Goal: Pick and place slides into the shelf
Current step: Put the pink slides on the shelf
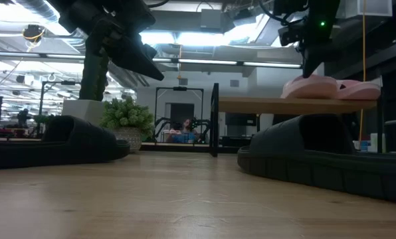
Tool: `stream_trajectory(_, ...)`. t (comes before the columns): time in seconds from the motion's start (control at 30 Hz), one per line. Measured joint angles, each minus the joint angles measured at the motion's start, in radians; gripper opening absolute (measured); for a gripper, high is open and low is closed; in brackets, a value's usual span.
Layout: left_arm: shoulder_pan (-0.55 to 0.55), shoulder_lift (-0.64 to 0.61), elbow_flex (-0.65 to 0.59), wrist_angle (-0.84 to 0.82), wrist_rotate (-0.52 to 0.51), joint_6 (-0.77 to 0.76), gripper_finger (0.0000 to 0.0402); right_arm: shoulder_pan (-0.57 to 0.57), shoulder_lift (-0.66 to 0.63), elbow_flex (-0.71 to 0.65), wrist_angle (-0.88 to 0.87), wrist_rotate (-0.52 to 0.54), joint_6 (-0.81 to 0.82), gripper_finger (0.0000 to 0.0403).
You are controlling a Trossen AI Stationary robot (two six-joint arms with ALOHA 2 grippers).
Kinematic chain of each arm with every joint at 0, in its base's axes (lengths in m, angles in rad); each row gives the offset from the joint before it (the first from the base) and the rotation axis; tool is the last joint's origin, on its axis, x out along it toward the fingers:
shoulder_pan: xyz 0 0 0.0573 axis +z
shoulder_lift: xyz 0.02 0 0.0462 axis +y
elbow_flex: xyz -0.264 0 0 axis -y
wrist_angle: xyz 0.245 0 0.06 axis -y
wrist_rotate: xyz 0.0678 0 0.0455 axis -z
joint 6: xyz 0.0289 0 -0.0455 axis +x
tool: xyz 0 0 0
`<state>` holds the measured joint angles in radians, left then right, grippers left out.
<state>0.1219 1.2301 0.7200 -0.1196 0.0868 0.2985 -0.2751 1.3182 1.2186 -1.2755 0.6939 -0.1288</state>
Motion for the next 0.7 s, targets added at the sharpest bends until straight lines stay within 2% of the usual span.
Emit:
stream_trajectory(0.2, 0.000, 0.000, 0.000, 0.000, 0.000, -0.001, 0.0000, 0.000, 0.000, 0.000, -0.006, -0.001, 0.016, 0.0067)
stream_trajectory(0.7, 0.000, 0.000, 0.000, 0.000, 0.000, -0.001, 0.0000, -0.001, 0.000, 0.000, -0.013, 0.000, -0.008, 0.0132)
